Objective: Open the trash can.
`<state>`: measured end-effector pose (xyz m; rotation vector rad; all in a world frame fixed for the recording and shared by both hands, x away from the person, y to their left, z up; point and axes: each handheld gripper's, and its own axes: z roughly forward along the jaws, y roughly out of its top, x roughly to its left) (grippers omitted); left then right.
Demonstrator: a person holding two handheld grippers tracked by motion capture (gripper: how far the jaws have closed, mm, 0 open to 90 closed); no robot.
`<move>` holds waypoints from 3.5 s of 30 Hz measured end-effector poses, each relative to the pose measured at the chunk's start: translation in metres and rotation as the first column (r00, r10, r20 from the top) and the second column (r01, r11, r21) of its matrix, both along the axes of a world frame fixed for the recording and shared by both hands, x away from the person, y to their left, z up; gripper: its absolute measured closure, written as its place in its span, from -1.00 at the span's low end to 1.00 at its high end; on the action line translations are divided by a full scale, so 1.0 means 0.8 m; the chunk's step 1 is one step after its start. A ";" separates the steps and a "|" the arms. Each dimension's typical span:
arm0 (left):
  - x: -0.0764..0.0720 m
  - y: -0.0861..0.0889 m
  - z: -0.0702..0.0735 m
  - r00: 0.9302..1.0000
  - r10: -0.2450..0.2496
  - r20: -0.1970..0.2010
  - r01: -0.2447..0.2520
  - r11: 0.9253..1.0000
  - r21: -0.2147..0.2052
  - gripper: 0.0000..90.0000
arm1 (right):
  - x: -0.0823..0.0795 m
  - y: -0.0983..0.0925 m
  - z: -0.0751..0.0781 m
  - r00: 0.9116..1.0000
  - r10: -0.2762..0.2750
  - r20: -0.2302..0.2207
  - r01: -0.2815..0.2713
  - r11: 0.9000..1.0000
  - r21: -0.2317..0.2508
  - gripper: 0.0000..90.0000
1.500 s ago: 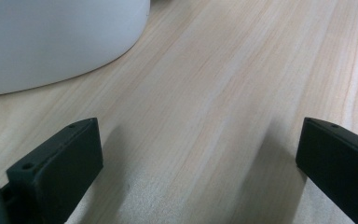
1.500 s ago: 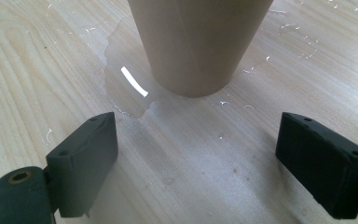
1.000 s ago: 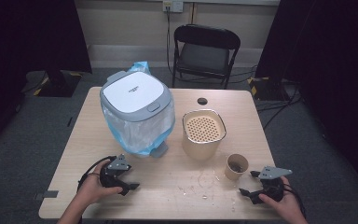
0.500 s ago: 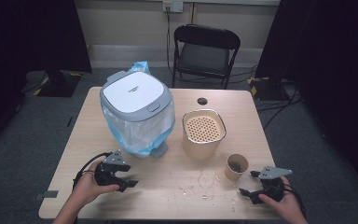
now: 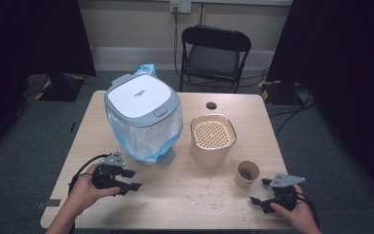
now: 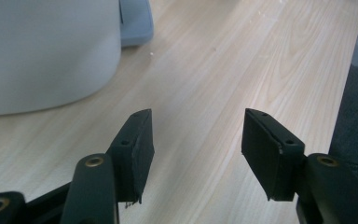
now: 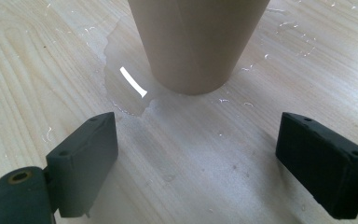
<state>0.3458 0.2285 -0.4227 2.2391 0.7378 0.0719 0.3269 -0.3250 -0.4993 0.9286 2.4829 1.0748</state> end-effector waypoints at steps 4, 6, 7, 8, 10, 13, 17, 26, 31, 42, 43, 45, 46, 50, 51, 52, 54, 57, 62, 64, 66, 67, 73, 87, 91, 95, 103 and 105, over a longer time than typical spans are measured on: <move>-0.002 0.003 0.015 1.000 -0.014 0.003 0.014 1.000 0.009 0.04 | 0.000 0.000 0.000 1.000 -0.004 0.000 0.004 1.000 0.000 -0.73; -0.003 0.004 0.019 1.000 -0.013 0.012 0.013 1.000 0.021 0.06 | -0.001 0.000 0.000 1.000 -0.005 -0.001 0.005 1.000 0.000 -0.73; -0.003 0.006 0.023 1.000 -0.006 0.013 0.006 1.000 0.019 0.08 | -0.001 0.000 0.000 1.000 -0.006 -0.001 0.006 1.000 0.000 -0.73; -0.003 0.007 0.026 1.000 -0.004 0.012 0.004 1.000 0.013 0.09 | -0.001 0.000 0.000 1.000 -0.006 -0.001 0.006 1.000 0.000 -0.73; -0.002 0.013 0.035 1.000 0.008 0.002 -0.008 1.000 0.007 0.10 | -0.001 0.000 0.000 1.000 -0.006 0.000 0.006 1.000 0.000 -0.73; -0.003 0.015 0.042 1.000 0.011 0.000 -0.011 1.000 0.007 0.12 | -0.001 0.000 0.000 1.000 -0.006 0.000 0.006 1.000 0.000 -0.73; -0.004 0.019 0.056 1.000 0.014 -0.009 -0.014 1.000 -0.001 0.14 | -0.001 0.000 0.000 1.000 -0.007 -0.001 0.007 1.000 0.000 -0.73; 0.001 0.028 0.089 1.000 0.016 -0.025 -0.016 1.000 -0.018 0.25 | -0.001 0.000 0.000 1.000 -0.007 0.000 0.007 1.000 0.000 -0.73; 0.004 0.030 0.108 0.999 0.008 -0.031 -0.009 0.999 -0.035 0.29 | -0.001 0.000 0.000 1.000 -0.006 0.000 0.006 1.000 0.000 -0.73; 0.009 0.025 0.136 0.998 -0.005 -0.060 0.004 1.000 -0.024 0.37 | -0.001 0.000 0.000 1.000 -0.008 0.001 0.008 1.000 0.000 -0.73; 0.010 0.024 0.142 0.998 -0.005 -0.058 0.003 1.000 -0.025 0.37 | -0.001 0.000 0.000 1.000 -0.008 0.001 0.008 1.000 0.000 -0.73; 0.012 0.023 0.148 0.998 -0.003 -0.058 0.002 1.000 -0.026 0.37 | -0.001 0.000 0.000 1.000 -0.008 0.001 0.008 1.000 0.000 -0.73; 0.012 0.023 0.148 0.998 -0.003 -0.058 0.002 1.000 -0.026 0.38 | -0.001 0.000 0.000 1.000 -0.008 0.001 0.008 1.000 0.000 -0.73; 0.016 0.021 0.165 0.999 0.000 -0.053 -0.001 1.000 -0.030 0.40 | -0.001 0.000 0.000 1.000 -0.009 0.001 0.009 1.000 -0.002 -0.73; 0.016 0.021 0.165 0.999 0.000 -0.053 -0.001 1.000 -0.030 0.40 | -0.001 0.000 0.000 1.000 -0.009 0.001 0.009 1.000 -0.002 -0.73; 0.019 0.020 0.170 0.999 0.001 -0.053 -0.003 0.999 -0.033 0.40 | -0.001 0.000 0.000 1.000 -0.010 0.001 0.010 1.000 -0.002 -0.73; 0.020 0.019 0.172 0.998 0.004 -0.056 -0.006 0.999 -0.037 0.41 | -0.001 0.000 0.000 1.000 -0.010 0.002 0.010 1.000 -0.003 -0.73; 0.024 0.017 0.178 0.998 0.004 -0.061 -0.006 0.999 -0.035 0.42 | -0.001 0.000 0.000 1.000 -0.011 0.002 0.011 1.000 -0.002 -0.73; 0.029 0.014 0.189 0.998 0.001 -0.058 -0.003 0.999 -0.036 0.45 | -0.002 0.000 0.000 1.000 -0.010 0.003 0.010 1.000 0.000 -0.73; 0.031 0.013 0.191 0.999 0.002 -0.055 -0.004 0.999 -0.038 0.46 | -0.002 0.000 0.000 1.000 -0.010 0.003 0.010 1.000 0.000 -0.73; 0.033 0.013 0.196 0.998 -0.001 -0.056 -0.001 0.999 -0.038 0.47 | -0.002 0.000 0.000 1.000 -0.010 0.003 0.010 1.000 0.000 -0.73; 0.034 0.012 0.199 0.998 0.004 -0.057 -0.006 0.999 -0.047 0.47 | -0.002 0.000 0.000 1.000 -0.010 0.003 0.010 1.000 -0.001 -0.73; 0.039 0.007 0.214 0.999 0.007 -0.053 -0.010 0.999 -0.042 0.51 | -0.002 0.000 0.000 1.000 -0.010 0.003 0.010 1.000 0.000 -0.73; 0.054 -0.016 0.240 0.999 0.009 -0.041 -0.010 1.000 -0.028 0.57 | -0.002 0.000 0.000 1.000 -0.011 0.002 0.011 1.000 0.001 -0.73; 0.061 -0.024 0.243 0.999 0.012 -0.041 -0.013 1.000 -0.024 0.60 | -0.002 0.000 0.000 1.000 -0.013 0.003 0.013 1.000 0.001 -0.73; 0.069 -0.030 0.244 0.999 0.020 -0.046 -0.022 0.999 -0.037 0.64 | -0.002 0.000 0.000 1.000 -0.012 0.004 0.012 1.000 0.001 -0.73; 0.082 -0.047 0.247 0.998 0.060 -0.023 -0.061 0.998 -0.020 0.73 | -0.002 0.000 0.000 1.000 -0.012 0.005 0.012 1.000 0.001 -0.73; 0.085 -0.051 0.246 0.998 0.064 -0.029 -0.064 0.998 -0.027 0.74 | -0.002 0.000 0.000 1.000 -0.013 0.004 0.013 1.000 0.002 -0.73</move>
